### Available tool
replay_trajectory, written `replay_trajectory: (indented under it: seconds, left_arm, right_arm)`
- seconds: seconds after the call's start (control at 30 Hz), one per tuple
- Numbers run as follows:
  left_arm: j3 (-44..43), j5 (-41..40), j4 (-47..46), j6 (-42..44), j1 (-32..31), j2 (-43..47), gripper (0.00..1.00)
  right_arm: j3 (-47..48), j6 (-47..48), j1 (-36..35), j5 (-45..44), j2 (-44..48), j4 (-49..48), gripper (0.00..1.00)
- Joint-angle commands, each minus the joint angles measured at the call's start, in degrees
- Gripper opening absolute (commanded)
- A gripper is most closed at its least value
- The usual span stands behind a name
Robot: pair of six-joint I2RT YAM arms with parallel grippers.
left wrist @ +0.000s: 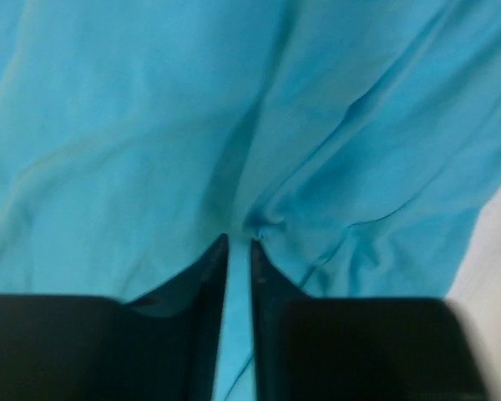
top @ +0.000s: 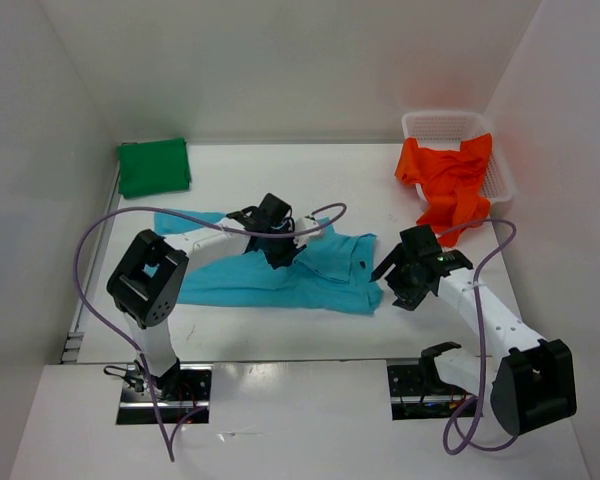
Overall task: Fold and stack the t-shirts
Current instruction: Fold the flattened tshirt in 1/3 of the way
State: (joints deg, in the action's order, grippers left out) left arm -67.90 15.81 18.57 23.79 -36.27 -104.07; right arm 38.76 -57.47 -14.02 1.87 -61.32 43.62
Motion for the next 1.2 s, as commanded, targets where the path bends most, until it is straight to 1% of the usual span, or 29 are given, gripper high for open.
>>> replay_trajectory:
  seconds: [0.0,0.07,0.1,0.2,0.23,0.27,0.3,0.33,0.37,0.4,0.43,0.47,0.5,0.57,0.6,0.7,0.77,0.87,0.9,0.97,1.0,1.07,1.1,1.17]
  left_arm:
    - [-3.28,3.43,1.11,-3.66,1.55,-1.13,0.27]
    - [-3.9,3.43,1.82,-3.66,1.55,-1.84,0.31]
    - [-3.91,3.43,1.82,-3.66,2.08,-2.36,0.34]
    - [-5.22,4.66,3.23,-3.66,2.79,-3.68,0.49]
    - [-5.75,5.36,4.62,-4.19,3.39,-4.29,0.5]
    - [-6.62,5.98,4.64,-4.19,4.18,-4.3,0.5]
    - [-6.63,5.98,5.24,-4.71,4.19,-4.3,0.5]
    - [-7.15,6.68,5.86,-4.72,5.67,-4.3,0.52]
    - [-7.68,7.21,5.87,-4.72,6.29,-4.3,0.52]
    - [-7.69,7.21,6.65,-5.42,6.91,-3.6,0.52]
    - [-7.69,7.21,6.66,-5.42,7.61,-2.9,0.52]
    - [-7.69,7.21,7.27,-6.29,9.1,-2.89,0.53]
    - [-8.21,7.21,7.88,-6.82,9.9,-2.89,0.53]
    - [-8.21,7.21,9.02,-6.83,12.09,-2.89,0.54]
    - [-8.74,7.21,10.07,-6.83,12.8,-2.89,0.55]
    - [-8.74,7.74,10.88,-6.83,15.95,-1.67,0.55]
    - [-8.74,8.44,12.28,-7.35,17.72,0.44,0.55]
    - [-8.21,8.44,12.9,-8.06,21.76,2.11,0.56]
    - [-7.69,8.44,13.51,-8.58,24.29,2.9,0.58]
    - [-6.99,8.97,13.51,-9.11,27.12,4.22,0.58]
    - [-6.2,8.97,13.51,-9.11,29.83,4.23,0.58]
    - [-5.5,8.97,14.03,-9.11,32.57,5.63,0.59]
    - [-5.49,8.97,14.04,-9.11,35.1,5.63,0.59]
    - [-3.83,8.97,14.56,-9.11,37.4,6.24,0.59]
  right_arm:
    - [1.75,0.0,-3.63,-2.83,0.5,-1.87,0.84]
    - [3.24,-0.01,-6.96,-5.45,0.5,-1.35,0.84]
    - [5.08,-0.01,-7.94,-6.43,-0.11,-1.34,0.84]
    - [9.03,1.75,-11.02,-9.77,-3.8,-0.11,0.84]
    - [10.09,2.53,-12.07,-10.74,-6.59,0.59,0.84]
    - [11.32,3.15,-15.21,-11.79,-8.1,1.29,0.82]
    - [14.12,3.16,-17.33,-14.93,-9.77,1.82,0.78]
    - [15.54,3.16,-19.7,-16.7,-13.7,2.35,0.74]
    - [18.95,3.85,-24.17,-18.29,-16.0,3.66,0.67]
    - [20.72,3.86,-26.21,-21.0,-18.46,4.37,0.5]
    - [22.22,3.86,-27.8,-22.07,-23.44,5.16,0.41]
    - [24.84,4.56,-28.95,-22.78,-25.76,6.21,0.32]
    - [25.83,5.17,-30.7,-23.48,-27.69,6.22,0.17]
    - [27.06,6.66,-31.33,-22.97,-31.21,5.17,0.07]
    - [27.76,8.15,-32.11,-21.83,-31.75,3.08,0.0]
    - [28.47,10.01,-32.12,-21.2,-32.46,0.34,0.0]
    - [29.7,11.76,-32.12,-21.2,-34.73,-0.2,0.0]
    - [30.49,13.09,-32.12,-18.75,-36.85,-1.07,0.0]
    - [30.49,13.87,-32.64,-18.05,-37.72,-1.77,0.0]
    - [30.49,14.49,-32.65,-17.34,-38.26,-3.18,0.0]
    - [31.1,14.49,-32.65,-17.34,-40.0,-3.19,0.0]
    - [32.16,15.28,-32.65,-16.73,-41.33,-3.79,0.0]
    - [33.03,15.29,-32.65,-16.2,-42.38,-3.8,0.0]
    - [33.57,15.9,-32.65,-15.59,-42.92,-3.8,0.0]
